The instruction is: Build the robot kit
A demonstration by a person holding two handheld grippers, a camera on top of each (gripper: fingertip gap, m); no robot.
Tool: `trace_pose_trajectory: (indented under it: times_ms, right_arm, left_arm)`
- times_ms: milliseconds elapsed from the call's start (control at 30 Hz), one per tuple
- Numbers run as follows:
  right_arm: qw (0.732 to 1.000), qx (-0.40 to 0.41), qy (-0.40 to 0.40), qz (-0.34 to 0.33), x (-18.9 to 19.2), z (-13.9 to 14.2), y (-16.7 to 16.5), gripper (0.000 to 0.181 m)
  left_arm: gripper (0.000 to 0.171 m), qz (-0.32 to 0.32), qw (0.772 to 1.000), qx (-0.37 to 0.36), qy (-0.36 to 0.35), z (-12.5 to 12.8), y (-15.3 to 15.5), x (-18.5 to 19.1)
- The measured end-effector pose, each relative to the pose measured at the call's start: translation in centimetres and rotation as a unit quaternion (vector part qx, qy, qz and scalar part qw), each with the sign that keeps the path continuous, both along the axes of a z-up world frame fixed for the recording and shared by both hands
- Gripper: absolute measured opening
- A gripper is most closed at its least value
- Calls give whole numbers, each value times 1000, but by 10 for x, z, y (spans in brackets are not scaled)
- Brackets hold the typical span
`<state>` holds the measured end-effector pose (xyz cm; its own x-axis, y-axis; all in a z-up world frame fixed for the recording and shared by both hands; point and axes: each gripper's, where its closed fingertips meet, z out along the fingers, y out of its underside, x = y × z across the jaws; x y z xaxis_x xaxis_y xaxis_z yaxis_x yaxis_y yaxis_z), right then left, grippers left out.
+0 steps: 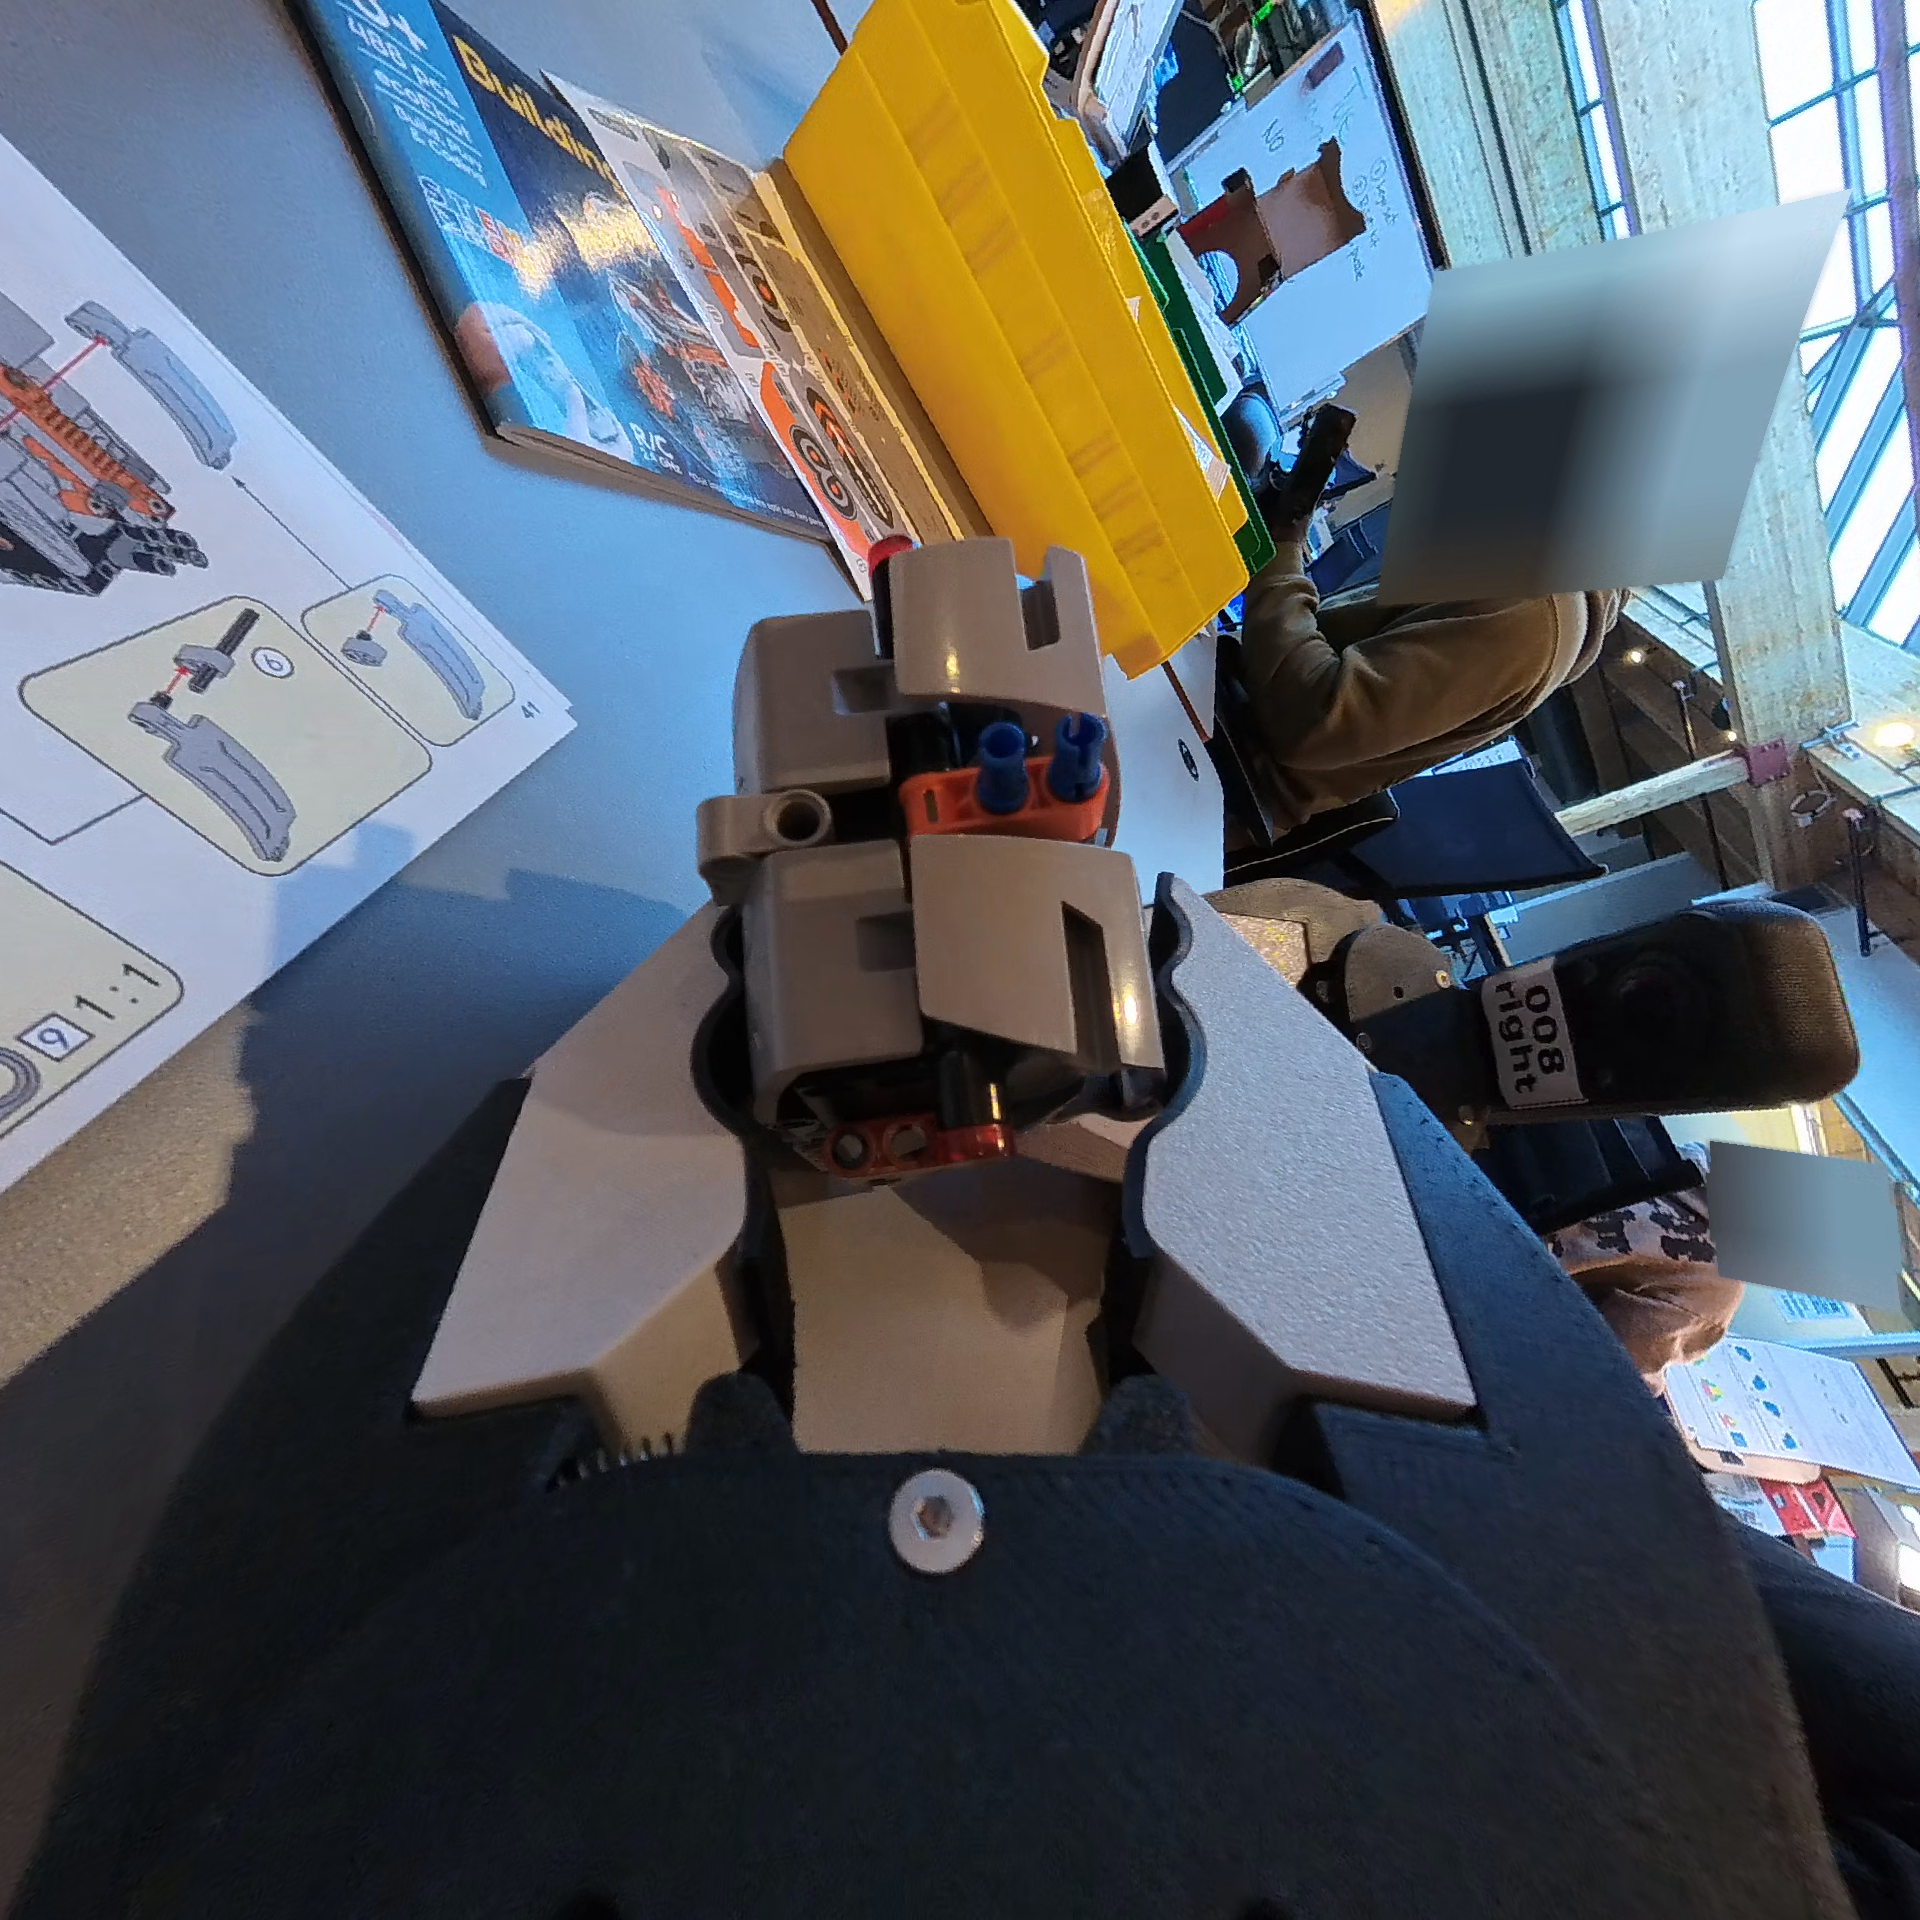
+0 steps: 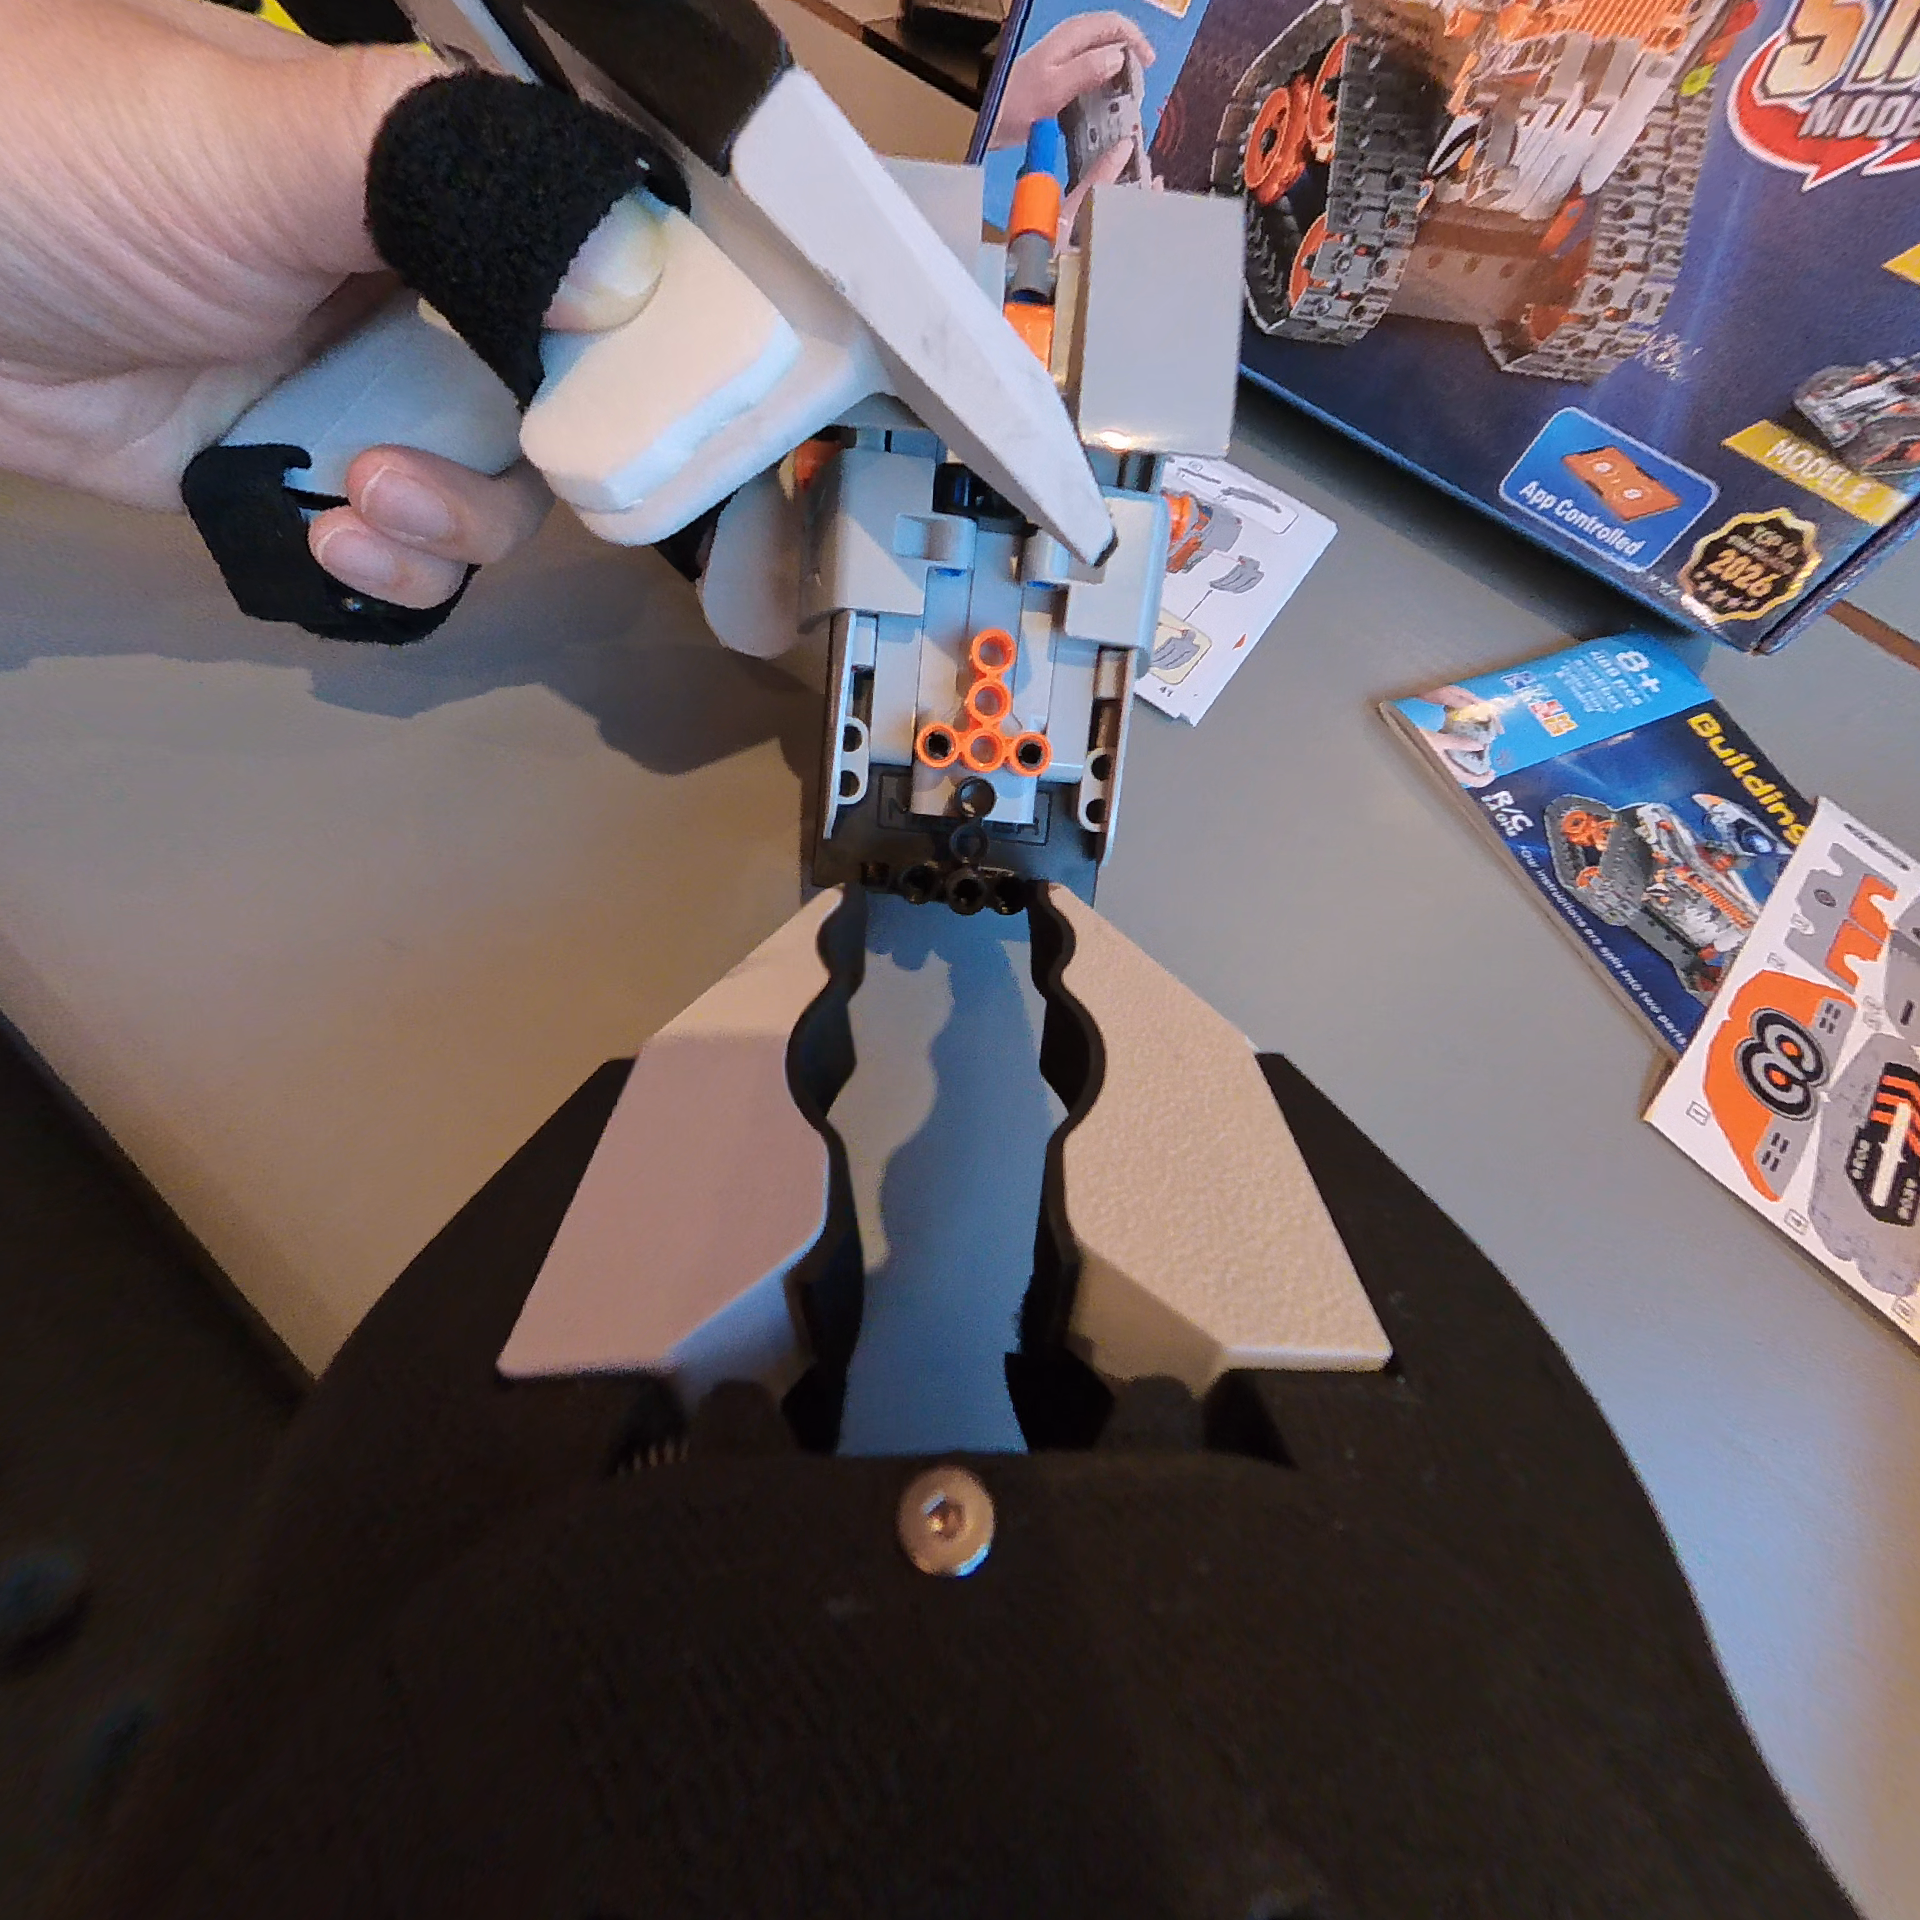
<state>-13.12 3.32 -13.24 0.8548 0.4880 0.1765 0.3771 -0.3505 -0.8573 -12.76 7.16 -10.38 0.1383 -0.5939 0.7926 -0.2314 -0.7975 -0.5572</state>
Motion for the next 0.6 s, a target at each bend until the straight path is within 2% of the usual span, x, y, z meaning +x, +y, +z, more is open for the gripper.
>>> trace_pose_trajectory:
  times_ms: [167, 367, 600]
  right_arm:
    - [1000, -6, 4, -9, 1, -1, 1, 30]
    - [1000, 2, 24, -9, 2, 5, 1, 22]
    - [1000, 0, 6, -15, 1, 3, 2, 22]
  left_arm:
    - [73, -1, 1000, 1, 1, 0, 0, 0]
    - [73, 0, 1000, 1, 0, 0, -1, 0]
    - [73, 1, 1000, 2, 1, 0, -1, 1]
